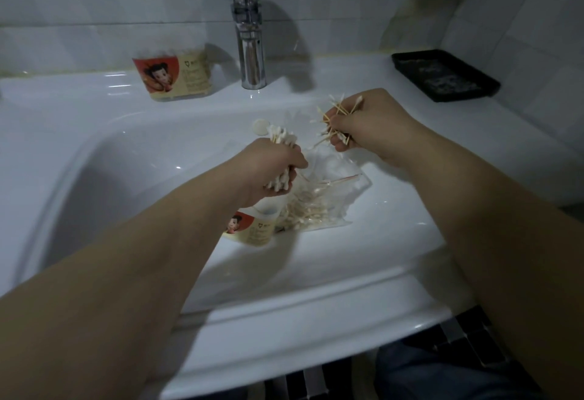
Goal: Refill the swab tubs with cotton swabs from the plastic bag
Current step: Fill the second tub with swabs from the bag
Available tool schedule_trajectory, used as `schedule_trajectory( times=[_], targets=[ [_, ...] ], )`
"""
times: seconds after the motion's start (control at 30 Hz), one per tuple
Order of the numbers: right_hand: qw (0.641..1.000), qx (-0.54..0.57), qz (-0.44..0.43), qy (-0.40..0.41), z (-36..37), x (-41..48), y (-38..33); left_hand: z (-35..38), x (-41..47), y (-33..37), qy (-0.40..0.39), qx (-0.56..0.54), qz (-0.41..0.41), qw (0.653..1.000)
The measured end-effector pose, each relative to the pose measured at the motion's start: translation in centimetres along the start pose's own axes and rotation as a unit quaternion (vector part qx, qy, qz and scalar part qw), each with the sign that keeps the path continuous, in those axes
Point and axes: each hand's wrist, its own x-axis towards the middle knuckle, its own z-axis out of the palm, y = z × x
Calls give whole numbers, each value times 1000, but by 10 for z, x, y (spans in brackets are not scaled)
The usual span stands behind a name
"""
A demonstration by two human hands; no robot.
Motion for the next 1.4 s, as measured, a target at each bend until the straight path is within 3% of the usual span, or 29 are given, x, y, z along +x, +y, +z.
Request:
schedule_trajectory(
  times=[0.37,0.73,0.93,1.03,1.17,1.27,1.4],
  targets=[
    [998,-29,-25,-55,2,-6,-2,1,1,3,-12,-118,54,991],
    [991,-36,-10,-130,9,-13,-2,3,3,-2,-30,17,114,993],
    [993,-26,36,-106,11,-11,-3,2,-3,1,-31,87,124,988],
    [996,-37,50,-71,9,-9,-3,2,-1,0,-38,95,125,987],
    [997,34,67,-35,7,-8,-5,2,0,-4,-51,101,111,987],
    [991,89,76,-64,9,-9,-5,3,3,-6,-66,99,104,987],
    [986,81,84,-120,14,-11,-2,4,5,-9,-72,76,86,991]
  ],
)
